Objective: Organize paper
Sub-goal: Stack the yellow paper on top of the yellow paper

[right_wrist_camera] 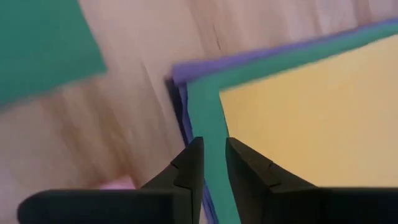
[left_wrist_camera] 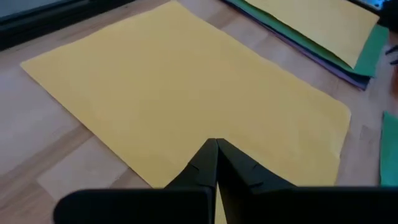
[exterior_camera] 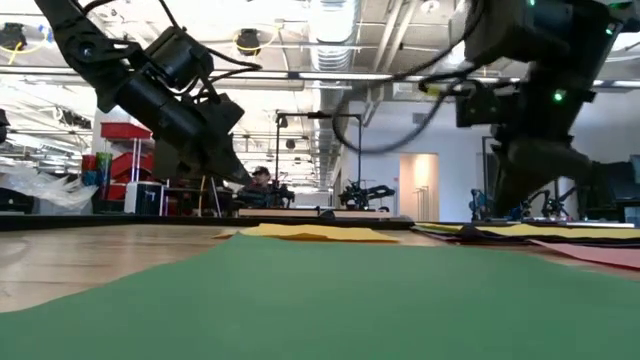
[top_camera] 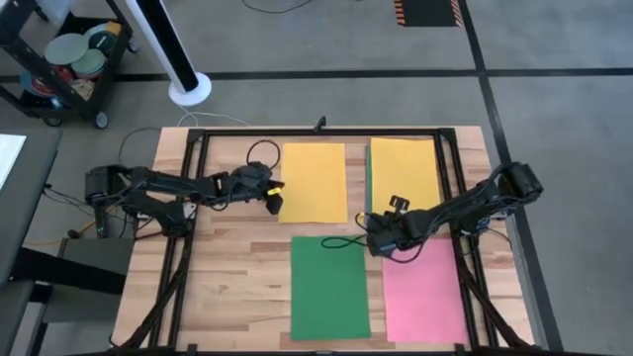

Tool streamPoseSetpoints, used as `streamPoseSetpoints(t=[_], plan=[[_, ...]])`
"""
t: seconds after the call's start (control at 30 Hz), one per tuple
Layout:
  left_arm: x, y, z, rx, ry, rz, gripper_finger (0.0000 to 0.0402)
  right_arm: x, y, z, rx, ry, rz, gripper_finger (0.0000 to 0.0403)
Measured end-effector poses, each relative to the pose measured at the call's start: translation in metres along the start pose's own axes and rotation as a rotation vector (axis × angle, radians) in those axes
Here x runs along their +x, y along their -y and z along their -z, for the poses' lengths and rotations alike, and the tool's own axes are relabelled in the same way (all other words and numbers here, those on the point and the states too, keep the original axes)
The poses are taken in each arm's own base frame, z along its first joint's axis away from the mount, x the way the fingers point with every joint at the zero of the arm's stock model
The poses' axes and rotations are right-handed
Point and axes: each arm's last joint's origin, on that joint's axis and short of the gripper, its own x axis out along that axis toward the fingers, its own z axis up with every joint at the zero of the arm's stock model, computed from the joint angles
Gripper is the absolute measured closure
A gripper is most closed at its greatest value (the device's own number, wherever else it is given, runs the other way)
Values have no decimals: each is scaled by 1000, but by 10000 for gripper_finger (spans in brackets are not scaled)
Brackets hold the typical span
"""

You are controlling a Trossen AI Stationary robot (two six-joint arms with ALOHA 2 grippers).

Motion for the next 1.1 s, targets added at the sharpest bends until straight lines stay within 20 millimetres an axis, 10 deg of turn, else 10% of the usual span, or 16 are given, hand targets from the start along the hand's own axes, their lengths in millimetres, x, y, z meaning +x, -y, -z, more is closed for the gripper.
streamPoseSetpoints(t=[0.67, 1.1], plan=[[-1, 2, 2, 43, 6, -40, 402, 44, -10, 9, -125, -132, 195, 337], [-1, 2, 2, 45, 0, -37, 401, 21, 5, 0, 12, -14, 199, 336]])
